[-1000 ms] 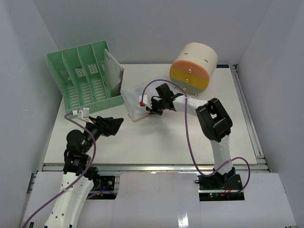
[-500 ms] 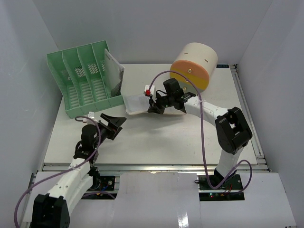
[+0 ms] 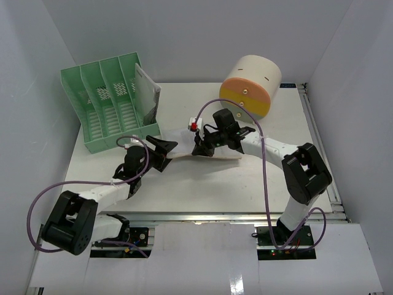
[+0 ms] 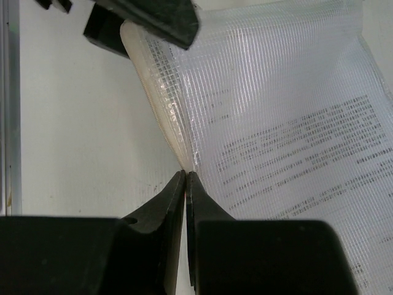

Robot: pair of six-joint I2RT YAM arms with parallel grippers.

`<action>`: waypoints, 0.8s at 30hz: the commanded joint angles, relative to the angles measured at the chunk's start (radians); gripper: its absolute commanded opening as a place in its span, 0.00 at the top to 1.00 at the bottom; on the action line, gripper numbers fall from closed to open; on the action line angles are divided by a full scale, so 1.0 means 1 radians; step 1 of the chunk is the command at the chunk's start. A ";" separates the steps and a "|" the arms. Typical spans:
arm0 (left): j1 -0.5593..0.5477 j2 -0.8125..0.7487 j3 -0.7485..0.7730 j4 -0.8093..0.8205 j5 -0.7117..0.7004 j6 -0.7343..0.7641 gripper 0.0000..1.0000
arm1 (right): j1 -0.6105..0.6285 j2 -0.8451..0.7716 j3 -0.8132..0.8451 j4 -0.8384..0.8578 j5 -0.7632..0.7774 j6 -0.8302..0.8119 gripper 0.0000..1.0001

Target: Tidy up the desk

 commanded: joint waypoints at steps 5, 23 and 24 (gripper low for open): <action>-0.012 0.125 0.130 0.016 -0.021 -0.002 0.20 | 0.027 -0.135 -0.050 0.059 -0.073 0.017 0.92; -0.016 -0.060 0.372 -0.265 0.173 0.399 1.00 | -0.038 -0.497 -0.163 -0.168 0.007 -0.180 0.10; -0.013 -0.088 0.397 -0.301 0.173 0.465 1.00 | -0.072 -0.543 -0.179 -0.167 0.009 -0.172 0.10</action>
